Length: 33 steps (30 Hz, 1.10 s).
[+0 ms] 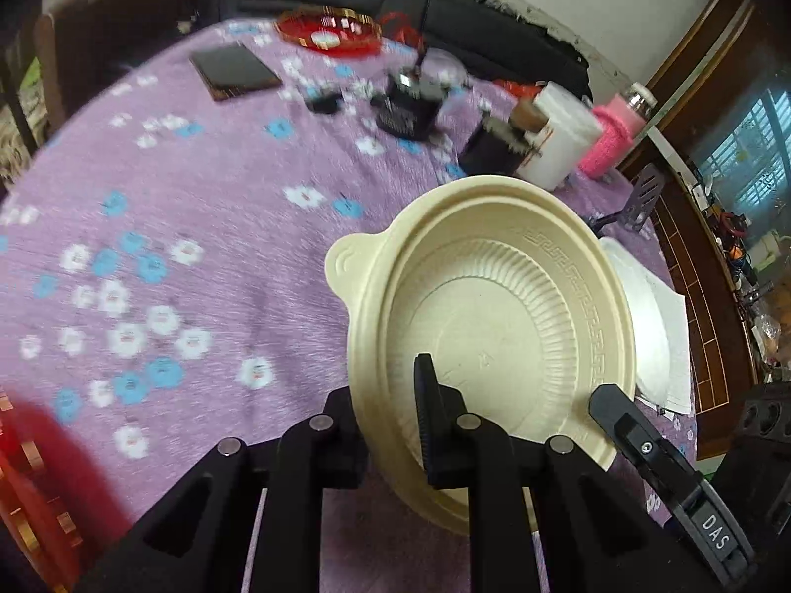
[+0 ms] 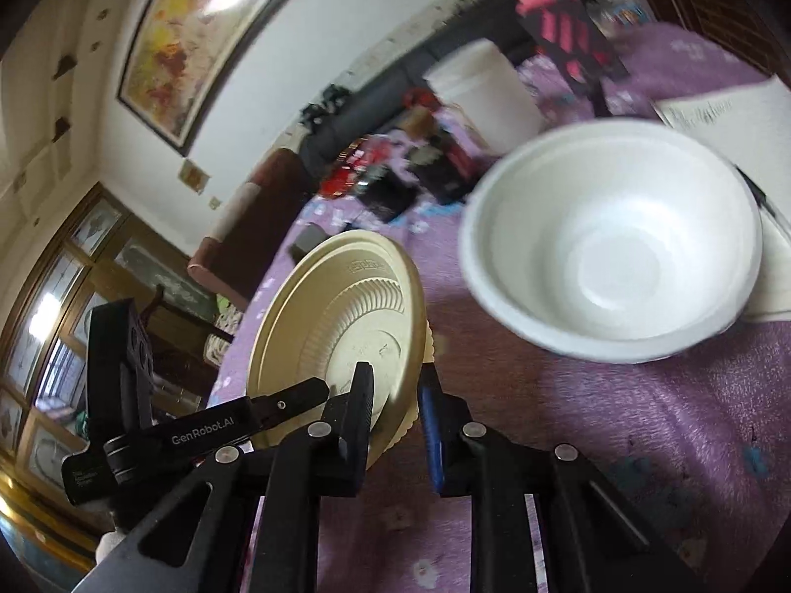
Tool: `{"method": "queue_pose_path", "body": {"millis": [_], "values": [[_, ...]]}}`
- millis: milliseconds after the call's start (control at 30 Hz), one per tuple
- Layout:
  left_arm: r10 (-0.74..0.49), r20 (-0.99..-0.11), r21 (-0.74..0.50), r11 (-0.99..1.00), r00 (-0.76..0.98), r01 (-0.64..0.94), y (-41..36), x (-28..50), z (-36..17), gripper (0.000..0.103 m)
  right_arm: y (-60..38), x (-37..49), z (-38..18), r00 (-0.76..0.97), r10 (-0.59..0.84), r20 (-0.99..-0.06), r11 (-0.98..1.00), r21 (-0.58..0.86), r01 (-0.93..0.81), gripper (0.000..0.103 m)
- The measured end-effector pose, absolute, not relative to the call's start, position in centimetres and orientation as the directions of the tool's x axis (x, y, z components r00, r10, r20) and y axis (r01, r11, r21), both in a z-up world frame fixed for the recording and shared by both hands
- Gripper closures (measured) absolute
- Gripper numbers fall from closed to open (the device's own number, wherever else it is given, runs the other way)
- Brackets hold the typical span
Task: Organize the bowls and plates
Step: 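Carry the beige bowl with both tools and lower it onto the stack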
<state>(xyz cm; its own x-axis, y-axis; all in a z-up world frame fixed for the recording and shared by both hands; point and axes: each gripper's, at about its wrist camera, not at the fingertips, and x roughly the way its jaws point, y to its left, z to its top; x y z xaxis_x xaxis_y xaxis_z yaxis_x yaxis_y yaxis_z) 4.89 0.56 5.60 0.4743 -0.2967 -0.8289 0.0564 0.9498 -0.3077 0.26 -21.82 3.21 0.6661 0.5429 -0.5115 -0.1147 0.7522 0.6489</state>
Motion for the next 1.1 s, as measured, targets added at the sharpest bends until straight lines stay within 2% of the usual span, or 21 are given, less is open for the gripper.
{"method": "queue_pose_path", "body": {"millis": [200,400,667,833,1100], "values": [[-0.215,-0.78,-0.238,0.97,0.588,0.04,4.5,-0.5,10.2,0.088,-17.6,-2.3,5.8,0.647,0.614,-0.452,0.734,0.628,-0.258,0.082],[-0.161,-0.735,-0.238,0.971,0.659,-0.028,11.2,-6.2,12.2,0.088,-10.2,-5.7,9.2,0.618,0.657,-0.432,0.735,0.551,-0.396,0.082],[-0.077,-0.721,-0.245,0.958,0.688,-0.15,19.7,-11.7,12.5,0.087,-1.9,-8.1,10.1,0.51,0.72,-0.471,0.693,0.535,-0.484,0.082],[-0.026,-0.736,-0.224,0.953,0.677,-0.206,22.5,-13.3,11.6,0.085,2.3,-9.2,9.7,0.469,0.719,-0.513,0.695,0.503,-0.514,0.082],[-0.039,-0.763,-0.245,0.941,0.646,-0.232,24.8,-14.3,9.8,0.079,4.7,-8.8,7.8,0.421,0.702,-0.574,0.709,0.51,-0.486,0.082]]}}
